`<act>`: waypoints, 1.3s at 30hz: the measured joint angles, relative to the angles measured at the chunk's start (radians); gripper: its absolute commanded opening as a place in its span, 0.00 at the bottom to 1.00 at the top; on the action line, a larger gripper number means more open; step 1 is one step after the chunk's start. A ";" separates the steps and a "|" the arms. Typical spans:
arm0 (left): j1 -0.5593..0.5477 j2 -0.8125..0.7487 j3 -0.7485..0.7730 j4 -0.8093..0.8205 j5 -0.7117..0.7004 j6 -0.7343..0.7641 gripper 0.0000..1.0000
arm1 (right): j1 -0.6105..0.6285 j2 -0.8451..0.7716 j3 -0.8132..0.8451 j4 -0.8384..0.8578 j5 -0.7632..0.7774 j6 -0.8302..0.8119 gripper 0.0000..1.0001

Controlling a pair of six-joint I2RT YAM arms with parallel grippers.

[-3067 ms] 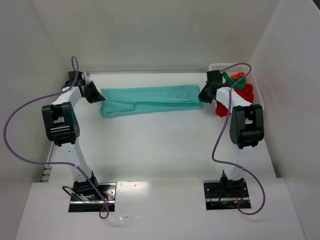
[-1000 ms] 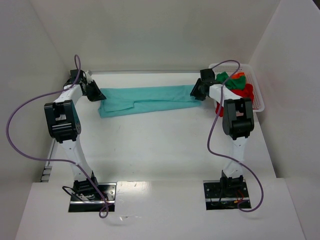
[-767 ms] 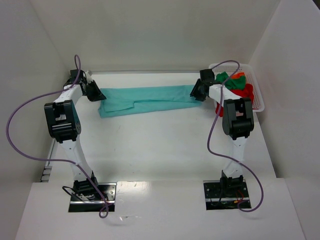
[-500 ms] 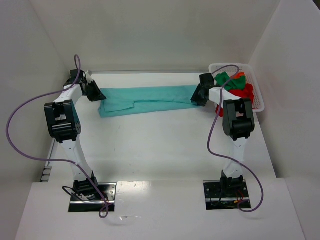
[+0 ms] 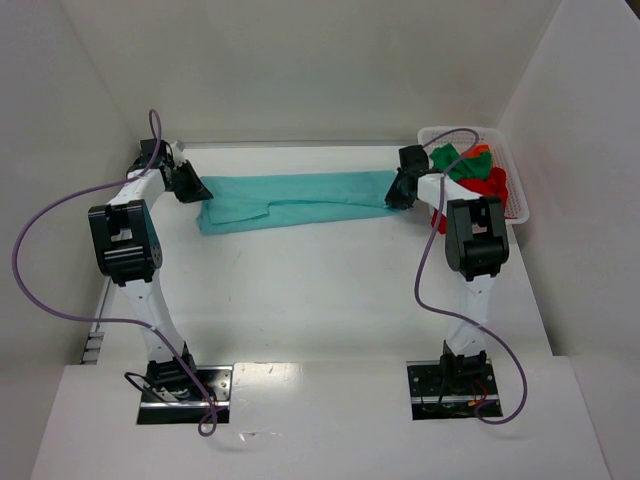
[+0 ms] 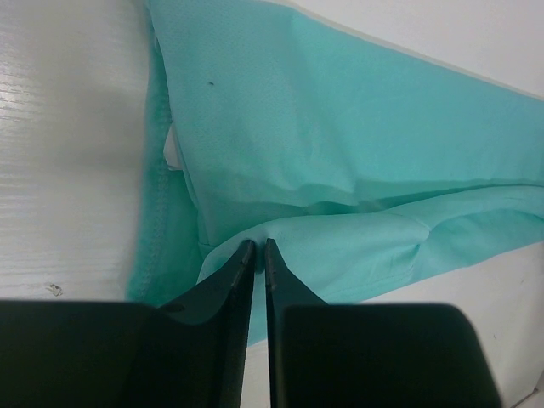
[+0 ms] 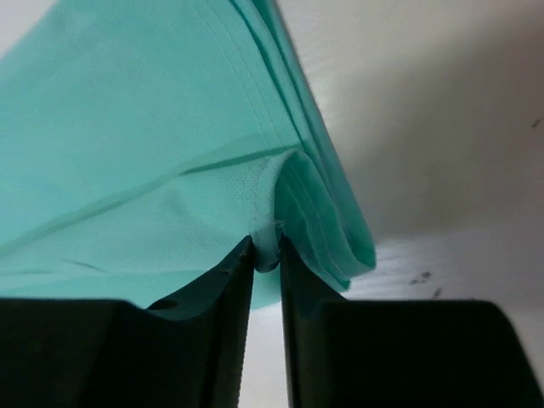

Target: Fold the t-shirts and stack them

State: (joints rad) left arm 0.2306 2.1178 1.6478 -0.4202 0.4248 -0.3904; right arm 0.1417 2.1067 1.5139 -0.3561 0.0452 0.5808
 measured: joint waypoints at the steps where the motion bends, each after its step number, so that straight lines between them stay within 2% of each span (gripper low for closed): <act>1: 0.000 0.000 0.000 0.000 0.000 0.000 0.16 | 0.000 0.006 0.009 -0.003 0.000 0.000 0.17; 3: 0.000 0.000 0.000 0.000 0.000 0.000 0.16 | 0.000 0.022 0.035 -0.004 0.000 0.001 0.06; 4: 0.000 0.000 0.000 0.000 0.000 0.001 0.16 | 0.000 0.030 0.050 -0.004 0.000 0.000 0.05; 13: 0.000 0.009 0.000 0.000 0.000 0.003 0.16 | 0.000 0.051 0.192 -0.032 0.023 0.002 0.05; 15: 0.000 0.009 0.000 -0.001 0.002 0.003 0.16 | 0.000 0.064 0.234 -0.031 0.025 0.002 0.09; 16: 0.000 0.010 0.000 -0.001 0.003 0.003 0.16 | 0.000 0.075 0.258 -0.033 0.027 0.001 0.14; 17: 0.000 0.010 0.000 -0.001 0.004 0.003 0.18 | 0.000 0.089 0.283 -0.033 0.028 0.001 0.39; 18: 0.000 0.011 0.000 0.000 0.005 0.005 0.18 | 0.000 0.105 0.306 -0.034 0.027 0.005 0.52; 21: 0.000 0.013 0.000 0.000 0.007 0.021 0.19 | 0.000 0.158 0.363 -0.034 0.022 0.001 0.71; 22: 0.000 0.014 0.000 -0.001 0.008 0.022 0.21 | 0.000 0.171 0.370 -0.035 0.019 0.000 0.73; 29: 0.000 0.020 0.000 -0.001 0.014 0.023 0.21 | 0.000 0.189 0.368 -0.055 0.010 0.001 0.73; 34: 0.000 0.021 0.000 0.000 0.018 0.023 0.21 | 0.000 0.157 0.285 -0.041 -0.004 0.002 0.71; 39: 0.000 0.021 0.000 0.000 0.019 0.024 0.22 | 0.000 0.157 0.248 -0.039 -0.016 0.002 0.62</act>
State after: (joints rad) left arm 0.2306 2.1391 1.6478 -0.4206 0.4435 -0.3668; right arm 0.1413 2.2635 1.7622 -0.3950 0.0292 0.5823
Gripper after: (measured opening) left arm 0.218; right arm 0.662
